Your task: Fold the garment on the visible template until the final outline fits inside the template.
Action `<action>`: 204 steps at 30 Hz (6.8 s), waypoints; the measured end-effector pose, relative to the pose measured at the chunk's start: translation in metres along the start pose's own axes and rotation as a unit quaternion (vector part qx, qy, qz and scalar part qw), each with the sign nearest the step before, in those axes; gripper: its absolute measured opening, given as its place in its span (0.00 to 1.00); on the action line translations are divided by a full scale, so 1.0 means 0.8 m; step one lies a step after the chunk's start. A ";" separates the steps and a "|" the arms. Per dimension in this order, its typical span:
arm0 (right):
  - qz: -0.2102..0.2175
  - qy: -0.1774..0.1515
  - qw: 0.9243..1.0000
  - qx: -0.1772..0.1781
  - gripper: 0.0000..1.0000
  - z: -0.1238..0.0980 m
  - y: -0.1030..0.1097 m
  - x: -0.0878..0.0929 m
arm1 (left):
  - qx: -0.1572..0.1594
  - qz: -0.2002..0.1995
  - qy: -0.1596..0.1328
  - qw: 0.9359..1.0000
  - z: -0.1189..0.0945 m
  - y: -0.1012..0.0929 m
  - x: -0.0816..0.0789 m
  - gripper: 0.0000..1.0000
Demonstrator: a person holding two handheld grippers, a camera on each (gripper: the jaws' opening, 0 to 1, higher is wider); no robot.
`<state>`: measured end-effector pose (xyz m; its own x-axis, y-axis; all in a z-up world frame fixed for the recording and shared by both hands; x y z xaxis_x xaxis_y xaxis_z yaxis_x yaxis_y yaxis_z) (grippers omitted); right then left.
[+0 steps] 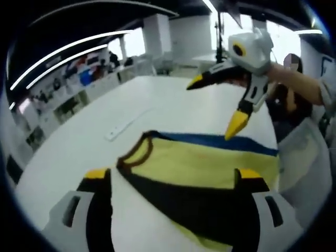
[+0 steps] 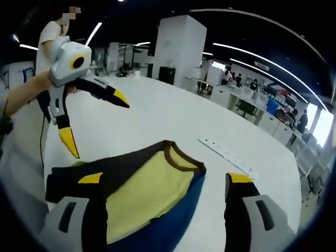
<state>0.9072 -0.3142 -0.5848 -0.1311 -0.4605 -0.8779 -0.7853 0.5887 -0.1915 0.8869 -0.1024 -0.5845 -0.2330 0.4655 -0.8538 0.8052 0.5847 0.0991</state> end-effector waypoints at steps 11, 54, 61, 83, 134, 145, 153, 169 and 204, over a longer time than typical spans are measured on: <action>-0.010 -0.004 1.000 -0.003 1.00 -0.029 0.029 -0.014 | 0.013 -0.012 0.011 1.000 -0.031 -0.025 0.009 0.94; -0.025 0.001 0.999 0.035 1.00 -0.134 0.130 -0.015 | 0.026 -0.016 -0.025 0.999 -0.150 -0.111 0.043 1.00; -0.022 0.001 0.999 0.048 1.00 -0.153 0.143 -0.010 | 0.024 -0.019 -0.028 0.999 -0.169 -0.121 0.052 1.00; 0.028 0.012 0.998 0.056 1.00 -0.180 0.165 0.029 | -0.001 -0.038 -0.019 0.999 -0.205 -0.148 0.074 1.00; 0.111 0.076 0.990 0.029 1.00 -0.213 0.175 0.123 | -0.058 -0.131 -0.001 0.990 -0.196 -0.198 0.093 0.98; 0.104 0.120 0.987 0.009 0.79 -0.195 0.181 0.127 | -0.068 -0.129 -0.010 0.989 -0.201 -0.188 0.090 0.98; 0.118 0.125 0.985 -0.011 0.53 -0.172 0.182 0.128 | -0.080 -0.136 -0.018 0.987 -0.206 -0.184 0.090 0.98; 0.123 0.184 0.973 -0.072 0.26 -0.141 0.192 0.161 | -0.090 -0.145 -0.025 0.985 -0.209 -0.181 0.093 0.96; 0.099 0.241 0.960 -0.102 0.13 -0.115 0.211 0.193 | -0.104 -0.156 -0.024 0.982 -0.213 -0.178 0.097 0.92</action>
<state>0.6983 -0.3470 -0.7124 -0.5164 -0.6361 -0.5733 -0.8118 0.5768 0.0911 0.6616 -0.0362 -0.5780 -0.4206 0.2124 -0.8820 0.5685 0.8194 -0.0737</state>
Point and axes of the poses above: the point that each gripper's makers call its tool centre point, and the gripper's own axes: z roughly forward along the fingers, y roughly to its left, x roughly out of its underside, the point moved 8 cm from there along -z, roughly backward along the fingers, and after that the axes turned 5 degrees about -y, right-handed, at the moved point
